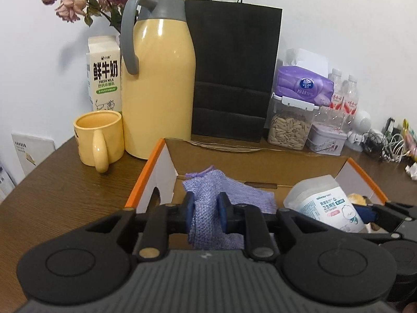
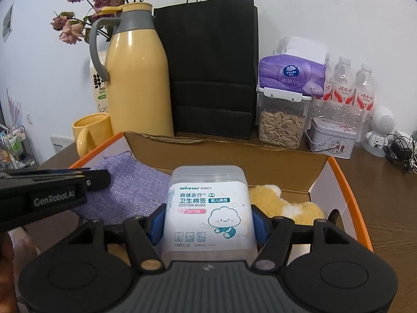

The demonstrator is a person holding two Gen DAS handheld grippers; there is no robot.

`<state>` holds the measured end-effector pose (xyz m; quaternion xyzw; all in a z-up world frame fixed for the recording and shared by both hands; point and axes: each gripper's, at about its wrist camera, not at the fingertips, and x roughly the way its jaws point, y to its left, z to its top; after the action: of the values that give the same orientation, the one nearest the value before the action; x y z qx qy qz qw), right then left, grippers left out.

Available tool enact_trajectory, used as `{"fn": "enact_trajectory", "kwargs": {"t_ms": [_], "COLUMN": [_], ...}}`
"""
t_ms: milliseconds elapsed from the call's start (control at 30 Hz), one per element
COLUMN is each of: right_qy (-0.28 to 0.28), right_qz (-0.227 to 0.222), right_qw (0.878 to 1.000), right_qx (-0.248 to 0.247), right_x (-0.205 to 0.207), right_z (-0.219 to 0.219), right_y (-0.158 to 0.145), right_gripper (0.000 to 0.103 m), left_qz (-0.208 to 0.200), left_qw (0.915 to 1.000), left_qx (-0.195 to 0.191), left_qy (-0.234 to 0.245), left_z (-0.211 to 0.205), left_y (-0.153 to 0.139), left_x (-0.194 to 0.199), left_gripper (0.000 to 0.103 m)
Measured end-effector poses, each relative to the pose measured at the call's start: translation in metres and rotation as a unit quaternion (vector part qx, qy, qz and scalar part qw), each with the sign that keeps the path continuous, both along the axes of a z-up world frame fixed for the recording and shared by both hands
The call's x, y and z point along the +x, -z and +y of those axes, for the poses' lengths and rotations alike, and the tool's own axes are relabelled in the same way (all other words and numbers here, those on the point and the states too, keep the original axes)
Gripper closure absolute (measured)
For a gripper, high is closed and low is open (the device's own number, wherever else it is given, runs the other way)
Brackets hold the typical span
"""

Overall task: Organize objects
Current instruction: 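Carry the pouch and tub into the cardboard box and open both grippers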

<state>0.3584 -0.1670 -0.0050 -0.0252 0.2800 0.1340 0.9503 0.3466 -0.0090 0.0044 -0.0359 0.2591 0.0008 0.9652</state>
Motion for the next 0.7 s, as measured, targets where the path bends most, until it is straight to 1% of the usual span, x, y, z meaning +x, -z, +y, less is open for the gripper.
{"fn": "enact_trajectory", "kwargs": {"t_ms": [33,100,133,167,233,267,300,367,400,433,467,700], "right_qy": [0.0,0.0,0.001,0.002,0.003,0.003,0.002,0.0,0.0,0.001,0.002,0.0], "right_qz": [0.001,0.004,0.005,0.003,-0.002,-0.006,-0.009,-0.009,-0.009,-0.009,-0.008,-0.008], "right_qw": [1.0,1.0,1.0,1.0,1.0,1.0,1.0,1.0,1.0,1.0,1.0,1.0], "right_qx": [-0.001,-0.003,-0.004,-0.005,-0.006,-0.007,-0.007,-0.005,-0.006,-0.006,-0.007,-0.004], "right_x": [0.0,0.0,0.0,-0.001,-0.004,-0.005,-0.006,-0.007,-0.007,-0.007,-0.007,-0.009], "right_z": [0.0,0.0,0.0,0.0,0.001,0.001,0.001,0.001,0.001,0.001,0.001,0.001], "right_y": [0.0,0.001,0.001,0.001,-0.001,-0.002,-0.003,-0.004,-0.004,-0.004,-0.004,-0.007], "right_gripper": [0.039,0.039,0.038,0.036,0.017,0.015,0.012,0.009,0.003,0.001,0.001,0.001], "left_qz": [-0.004,-0.013,-0.018,-0.022,-0.033,-0.037,-0.041,-0.051,-0.053,-0.055,-0.059,-0.067], "left_qw": [1.0,0.9998,0.9997,0.9996,0.9991,0.999,0.9988,0.9982,0.9981,0.998,0.9977,0.9971], "left_qx": [0.005,0.012,0.015,0.018,0.025,0.026,0.025,0.027,0.028,0.028,0.028,0.023], "left_qy": [-0.001,-0.001,-0.001,-0.003,-0.008,-0.01,-0.012,-0.014,-0.015,-0.016,-0.019,-0.029], "left_z": [-0.001,-0.002,-0.003,-0.004,-0.005,-0.005,-0.005,-0.006,-0.006,-0.006,-0.006,-0.003], "left_y": [0.0,-0.002,-0.003,-0.004,-0.005,-0.006,-0.007,-0.009,-0.009,-0.009,-0.01,-0.013], "left_x": [-0.002,-0.005,-0.006,-0.008,-0.01,-0.012,-0.013,-0.015,-0.016,-0.017,-0.017,-0.021], "left_gripper": [0.078,0.064,0.06,0.053,0.043,0.031,0.022,0.018,0.012,0.008,0.0,0.0]}}
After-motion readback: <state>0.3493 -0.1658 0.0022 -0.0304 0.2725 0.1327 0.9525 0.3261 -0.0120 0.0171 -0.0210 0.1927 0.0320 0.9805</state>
